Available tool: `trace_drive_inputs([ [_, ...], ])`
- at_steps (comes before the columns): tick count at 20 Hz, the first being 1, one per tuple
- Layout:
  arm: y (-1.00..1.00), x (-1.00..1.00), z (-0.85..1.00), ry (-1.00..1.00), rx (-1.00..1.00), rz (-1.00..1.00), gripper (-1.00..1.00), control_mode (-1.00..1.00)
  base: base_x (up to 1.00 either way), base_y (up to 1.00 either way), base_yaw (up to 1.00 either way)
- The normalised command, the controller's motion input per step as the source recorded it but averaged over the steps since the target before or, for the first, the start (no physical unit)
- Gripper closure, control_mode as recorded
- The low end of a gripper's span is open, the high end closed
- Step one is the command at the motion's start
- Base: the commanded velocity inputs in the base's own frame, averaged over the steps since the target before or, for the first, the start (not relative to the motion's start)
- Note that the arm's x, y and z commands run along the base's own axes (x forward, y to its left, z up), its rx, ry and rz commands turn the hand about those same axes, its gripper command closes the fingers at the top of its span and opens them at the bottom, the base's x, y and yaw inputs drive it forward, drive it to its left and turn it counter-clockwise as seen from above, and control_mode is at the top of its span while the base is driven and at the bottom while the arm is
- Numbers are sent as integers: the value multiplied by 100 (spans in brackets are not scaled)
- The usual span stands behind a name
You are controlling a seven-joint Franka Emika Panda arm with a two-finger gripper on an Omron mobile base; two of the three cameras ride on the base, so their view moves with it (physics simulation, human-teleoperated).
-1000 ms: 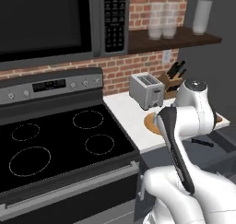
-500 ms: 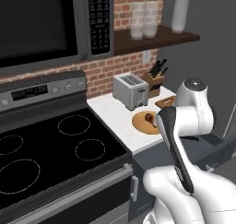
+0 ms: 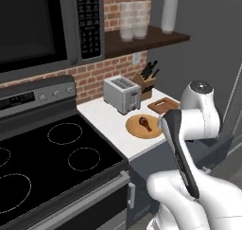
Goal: Pick up the knife from the drawer and place it on the cutting board. Then place the meat from the plate to the cutting board.
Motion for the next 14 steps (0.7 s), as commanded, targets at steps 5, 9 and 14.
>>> trace_drive_inputs([
  [5, 0, 0, 0, 0, 0, 0, -100, 100, -9, 1, -20],
  [9, 0, 0, 0, 0, 0, 0, -100, 100, -9, 11, -20],
  [14, 0, 0, 0, 0, 0, 0, -100, 100, -15, 20, -19],
])
